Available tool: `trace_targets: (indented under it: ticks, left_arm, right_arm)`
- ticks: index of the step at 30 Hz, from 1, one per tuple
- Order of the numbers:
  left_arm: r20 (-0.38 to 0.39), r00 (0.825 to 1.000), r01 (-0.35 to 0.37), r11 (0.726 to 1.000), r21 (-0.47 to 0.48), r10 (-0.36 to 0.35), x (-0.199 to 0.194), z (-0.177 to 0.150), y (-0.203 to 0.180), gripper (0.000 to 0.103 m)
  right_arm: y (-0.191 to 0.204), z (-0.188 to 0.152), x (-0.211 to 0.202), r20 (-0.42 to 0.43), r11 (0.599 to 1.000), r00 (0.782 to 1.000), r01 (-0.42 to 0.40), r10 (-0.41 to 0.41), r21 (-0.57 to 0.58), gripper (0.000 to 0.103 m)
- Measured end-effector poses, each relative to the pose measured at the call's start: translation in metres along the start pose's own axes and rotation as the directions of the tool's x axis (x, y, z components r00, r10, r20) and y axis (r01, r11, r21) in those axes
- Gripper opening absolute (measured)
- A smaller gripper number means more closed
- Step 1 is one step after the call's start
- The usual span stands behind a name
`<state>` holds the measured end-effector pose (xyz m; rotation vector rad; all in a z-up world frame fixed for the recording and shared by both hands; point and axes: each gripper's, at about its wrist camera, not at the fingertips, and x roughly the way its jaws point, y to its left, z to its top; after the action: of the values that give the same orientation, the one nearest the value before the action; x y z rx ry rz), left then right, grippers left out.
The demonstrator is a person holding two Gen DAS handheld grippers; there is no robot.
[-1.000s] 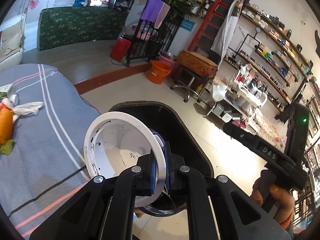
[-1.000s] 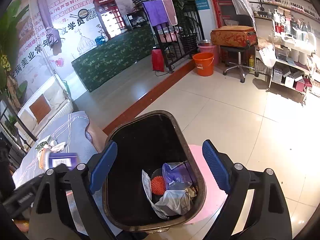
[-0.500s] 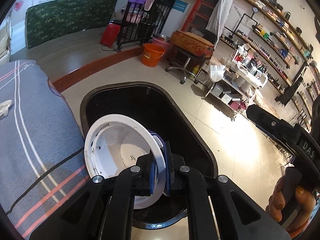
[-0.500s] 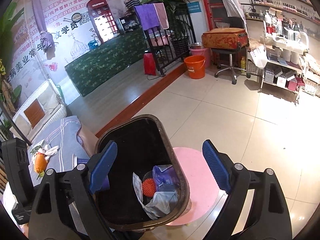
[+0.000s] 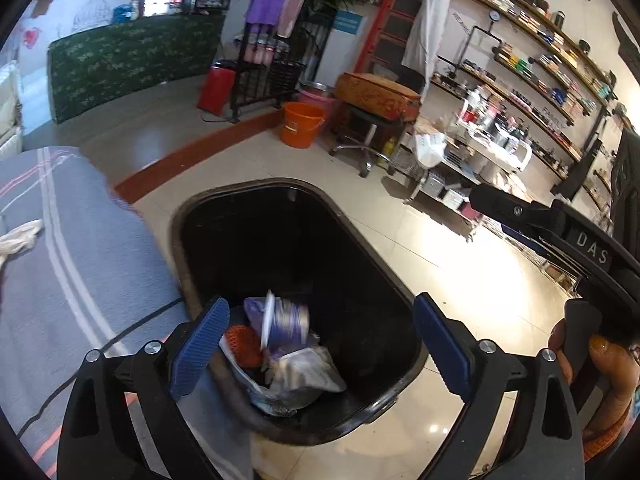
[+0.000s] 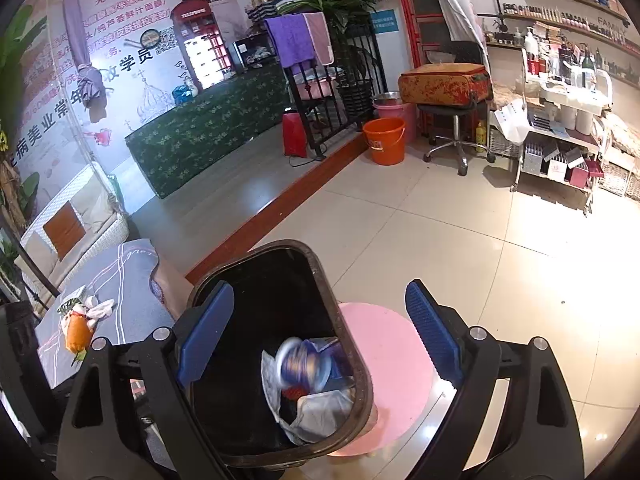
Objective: Collect trash
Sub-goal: 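Lower the white cup into the bin and open the left tool, then move the right tool to the bed and grasp the white plastic bag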
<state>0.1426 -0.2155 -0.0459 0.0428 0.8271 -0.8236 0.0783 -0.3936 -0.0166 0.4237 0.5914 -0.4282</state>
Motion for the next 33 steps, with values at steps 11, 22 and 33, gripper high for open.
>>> trace_targets:
  ticks: [11,22,33]
  left_arm:
    - [0.063,0.994,-0.080,0.984,-0.161,0.091,-0.058,-0.023,0.048,0.097]
    - [0.084,0.951,-0.270,0.929,-0.252,0.299,-0.107,-0.050,0.101,0.097]
    - [0.069,0.883,-0.414,0.841,-0.348,0.464,-0.154,-0.073,0.160,0.097]
  right_arm:
    - [0.059,-0.026,0.019,-0.085,0.988,0.991,-0.109,0.100,-0.108,0.090]
    - [0.127,-0.049,0.029,-0.168,0.947,0.961,-0.250,0.218,-0.200,0.091]
    - [0.219,-0.072,0.036,-0.271,0.848,0.896,-0.428,0.353,-0.311,0.094]
